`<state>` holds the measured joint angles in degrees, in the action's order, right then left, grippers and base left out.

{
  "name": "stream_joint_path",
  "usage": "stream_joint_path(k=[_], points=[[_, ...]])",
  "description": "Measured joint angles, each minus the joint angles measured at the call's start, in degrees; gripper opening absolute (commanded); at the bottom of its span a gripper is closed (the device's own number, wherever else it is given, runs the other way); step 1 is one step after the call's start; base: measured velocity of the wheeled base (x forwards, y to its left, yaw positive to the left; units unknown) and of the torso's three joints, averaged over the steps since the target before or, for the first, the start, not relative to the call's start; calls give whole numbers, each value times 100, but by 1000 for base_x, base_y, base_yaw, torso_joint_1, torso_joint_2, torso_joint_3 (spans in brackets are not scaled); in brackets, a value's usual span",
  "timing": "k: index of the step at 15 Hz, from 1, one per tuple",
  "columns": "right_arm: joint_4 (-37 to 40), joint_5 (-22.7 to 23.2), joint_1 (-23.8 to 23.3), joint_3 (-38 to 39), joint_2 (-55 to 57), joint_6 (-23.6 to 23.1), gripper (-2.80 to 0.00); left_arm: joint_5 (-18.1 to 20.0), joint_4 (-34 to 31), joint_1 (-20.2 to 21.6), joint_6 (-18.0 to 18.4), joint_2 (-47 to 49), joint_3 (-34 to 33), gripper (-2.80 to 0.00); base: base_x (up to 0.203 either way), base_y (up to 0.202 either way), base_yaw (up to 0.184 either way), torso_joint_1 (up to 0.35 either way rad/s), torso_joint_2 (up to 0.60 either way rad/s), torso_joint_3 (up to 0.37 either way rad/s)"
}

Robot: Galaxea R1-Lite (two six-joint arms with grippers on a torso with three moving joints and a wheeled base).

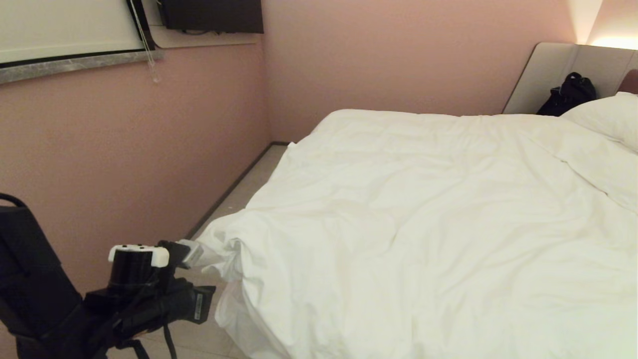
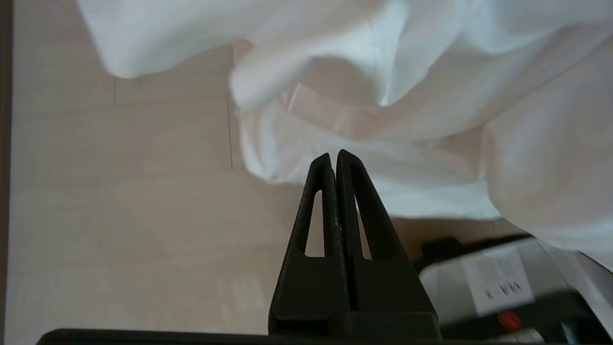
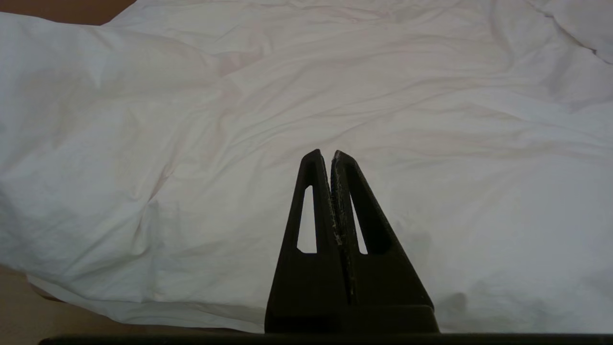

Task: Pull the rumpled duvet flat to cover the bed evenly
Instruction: Flatten the corners of the folded blanket

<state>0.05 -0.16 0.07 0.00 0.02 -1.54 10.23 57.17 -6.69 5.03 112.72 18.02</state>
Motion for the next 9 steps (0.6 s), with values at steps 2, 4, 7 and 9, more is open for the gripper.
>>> stream_joint_path(k=[2,4,7,9], points=[[-2,-2,0,0,0,-2,-280,-78,762,-144,-5,304,-254,-280,0,0,0,0,0,0],[0,-2,0,0,0,-2,-280,-92,914,-185,-27,485,-359,-280,0,0,0,0,0,0],[2,0,0,0,0,1,-280,-94,933,-206,-72,724,-403,-280,0,0,0,0,0,0],[4,-2,0,0,0,0,-280,-92,1001,-210,-129,926,-399,-280,0,0,0,0,0,0]])
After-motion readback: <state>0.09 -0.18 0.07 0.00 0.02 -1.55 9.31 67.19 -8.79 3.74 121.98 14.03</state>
